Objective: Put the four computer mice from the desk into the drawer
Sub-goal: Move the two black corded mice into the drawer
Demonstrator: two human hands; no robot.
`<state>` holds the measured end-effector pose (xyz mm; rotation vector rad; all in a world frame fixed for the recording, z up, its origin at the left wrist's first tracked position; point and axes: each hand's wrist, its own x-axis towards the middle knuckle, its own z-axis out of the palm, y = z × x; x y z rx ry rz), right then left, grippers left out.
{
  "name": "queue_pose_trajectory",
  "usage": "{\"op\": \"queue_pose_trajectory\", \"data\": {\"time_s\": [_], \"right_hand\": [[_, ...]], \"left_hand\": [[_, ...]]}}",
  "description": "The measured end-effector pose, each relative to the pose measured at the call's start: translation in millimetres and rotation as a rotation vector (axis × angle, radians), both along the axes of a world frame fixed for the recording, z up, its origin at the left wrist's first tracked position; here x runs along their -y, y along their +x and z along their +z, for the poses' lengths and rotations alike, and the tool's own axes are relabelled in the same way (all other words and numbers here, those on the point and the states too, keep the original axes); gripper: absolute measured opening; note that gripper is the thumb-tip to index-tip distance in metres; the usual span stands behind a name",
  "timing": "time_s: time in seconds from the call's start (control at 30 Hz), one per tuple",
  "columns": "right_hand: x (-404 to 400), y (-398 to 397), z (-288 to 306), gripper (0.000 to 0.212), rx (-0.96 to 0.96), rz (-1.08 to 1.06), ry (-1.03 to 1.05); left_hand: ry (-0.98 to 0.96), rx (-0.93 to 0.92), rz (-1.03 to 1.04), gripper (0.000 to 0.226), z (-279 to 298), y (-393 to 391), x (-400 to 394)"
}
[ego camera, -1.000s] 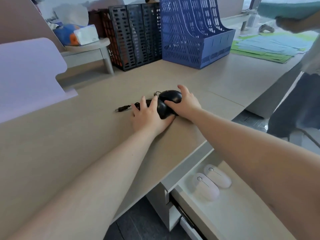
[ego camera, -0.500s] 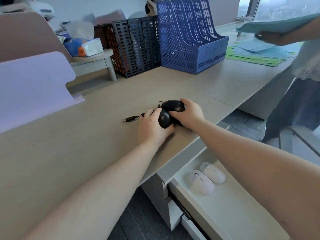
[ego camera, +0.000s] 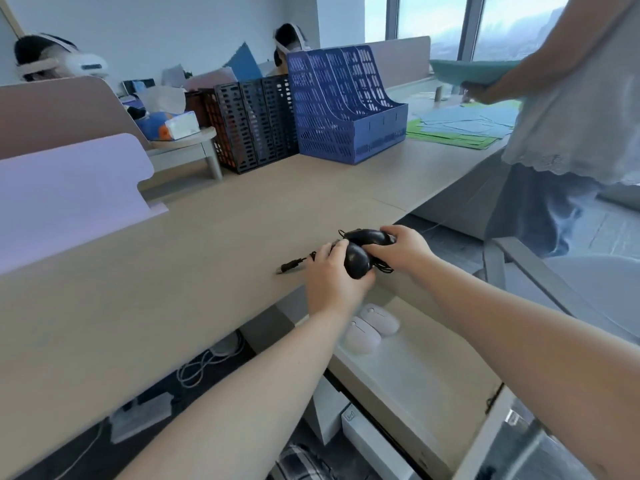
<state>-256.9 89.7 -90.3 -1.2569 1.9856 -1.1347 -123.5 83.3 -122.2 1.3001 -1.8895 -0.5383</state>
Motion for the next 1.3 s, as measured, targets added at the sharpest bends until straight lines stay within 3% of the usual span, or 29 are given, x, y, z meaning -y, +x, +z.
{"op": "queue_pose_trajectory", "data": {"time_s": [0.17,0.27,0.37,0.67,0.8,1.03,1.17,1.3], "right_hand": [[-37,-29,-18,0.023,-0.075,-0.014,0.084],[-57,-44,-34,0.01,-0.053,-0.035,0.115],[-73,-55,-53,0.011,0.006,-0.038,0.157],[-95,-74,-113,0.029,0.014,-0.004,0.37],[-89,-74,-129,0.054,-0.001,0.017,0.418],[-74,-74,-147,0.044,-0.143,0.105,0.505],[-66,-73,-158,0.059,-0.258,0.181,0.52],[-64,-73,-168,0.059,-0.369,0.259,0.545]], "left_hand": [[0.031,0.044,-0.061,0.062,-13,-25,-38],[0.073,0.064,-0.088,0.063,-29,-41,-52],[0.133,0.091,-0.086,0.066,-51,-52,-66],[0.279,0.174,-0.089,0.064,-113,-70,-94],[0.344,0.222,-0.047,0.056,-128,-74,-98],[0.43,0.366,-0.091,0.051,-138,-74,-83],[0.494,0.502,-0.148,0.043,-136,-74,-77],[0.497,0.622,-0.18,0.044,-136,-75,-76]]}}
